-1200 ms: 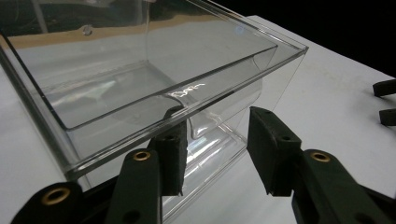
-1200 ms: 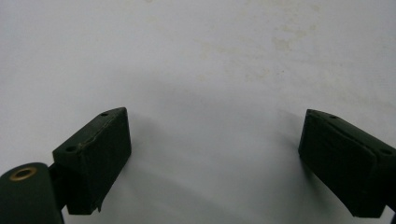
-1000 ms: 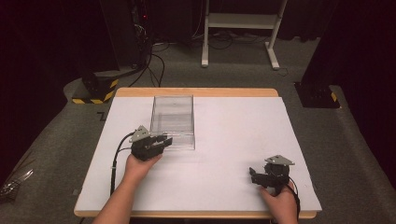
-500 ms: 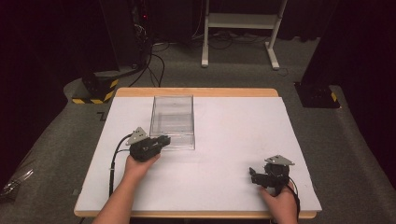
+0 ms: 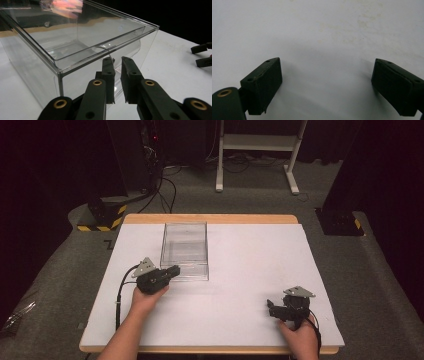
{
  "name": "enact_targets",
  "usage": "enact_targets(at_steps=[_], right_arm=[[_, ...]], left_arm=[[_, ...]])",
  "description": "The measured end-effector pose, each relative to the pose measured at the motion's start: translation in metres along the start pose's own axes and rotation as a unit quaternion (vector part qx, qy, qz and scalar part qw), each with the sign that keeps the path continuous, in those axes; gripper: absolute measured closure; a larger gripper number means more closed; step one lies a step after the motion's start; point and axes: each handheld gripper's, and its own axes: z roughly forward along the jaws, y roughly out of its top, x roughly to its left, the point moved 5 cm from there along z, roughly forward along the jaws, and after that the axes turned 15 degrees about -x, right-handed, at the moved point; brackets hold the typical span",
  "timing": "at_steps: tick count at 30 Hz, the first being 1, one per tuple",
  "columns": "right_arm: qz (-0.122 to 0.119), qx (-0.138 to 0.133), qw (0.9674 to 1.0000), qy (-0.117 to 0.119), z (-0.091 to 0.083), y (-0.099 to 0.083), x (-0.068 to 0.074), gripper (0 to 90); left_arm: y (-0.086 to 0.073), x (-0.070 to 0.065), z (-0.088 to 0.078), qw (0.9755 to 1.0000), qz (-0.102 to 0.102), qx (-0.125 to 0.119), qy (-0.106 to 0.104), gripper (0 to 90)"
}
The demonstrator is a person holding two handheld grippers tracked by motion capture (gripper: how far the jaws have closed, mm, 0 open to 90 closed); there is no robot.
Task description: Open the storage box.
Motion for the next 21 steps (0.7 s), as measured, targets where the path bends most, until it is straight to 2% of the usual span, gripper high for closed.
enact_targets(at_steps=[21], right_arm=[[0.0, 0.0, 1.0, 0.0, 0.0, 0.0, 0.0, 9.9]], left_arm=[[-0.004, -0.007, -0.015, 0.9995, -0.007, -0.005, -0.03, 83.2]])
